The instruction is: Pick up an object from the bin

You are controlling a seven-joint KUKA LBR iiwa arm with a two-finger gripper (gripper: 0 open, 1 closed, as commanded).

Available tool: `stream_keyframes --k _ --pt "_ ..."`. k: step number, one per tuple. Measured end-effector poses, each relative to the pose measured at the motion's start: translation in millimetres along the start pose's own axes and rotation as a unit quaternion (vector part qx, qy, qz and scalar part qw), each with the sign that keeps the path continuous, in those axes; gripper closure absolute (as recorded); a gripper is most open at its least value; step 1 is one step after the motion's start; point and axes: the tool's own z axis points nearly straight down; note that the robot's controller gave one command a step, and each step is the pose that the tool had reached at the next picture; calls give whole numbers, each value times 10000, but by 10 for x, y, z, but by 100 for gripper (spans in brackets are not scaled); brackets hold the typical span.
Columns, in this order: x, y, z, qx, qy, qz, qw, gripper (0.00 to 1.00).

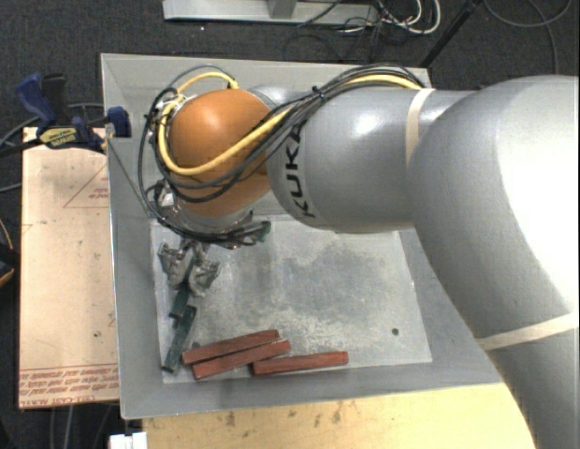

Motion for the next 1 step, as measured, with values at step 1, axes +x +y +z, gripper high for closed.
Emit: stream_keyframes --k 1 --pt "-9 -7 -123 17 -14 4 10000 100"
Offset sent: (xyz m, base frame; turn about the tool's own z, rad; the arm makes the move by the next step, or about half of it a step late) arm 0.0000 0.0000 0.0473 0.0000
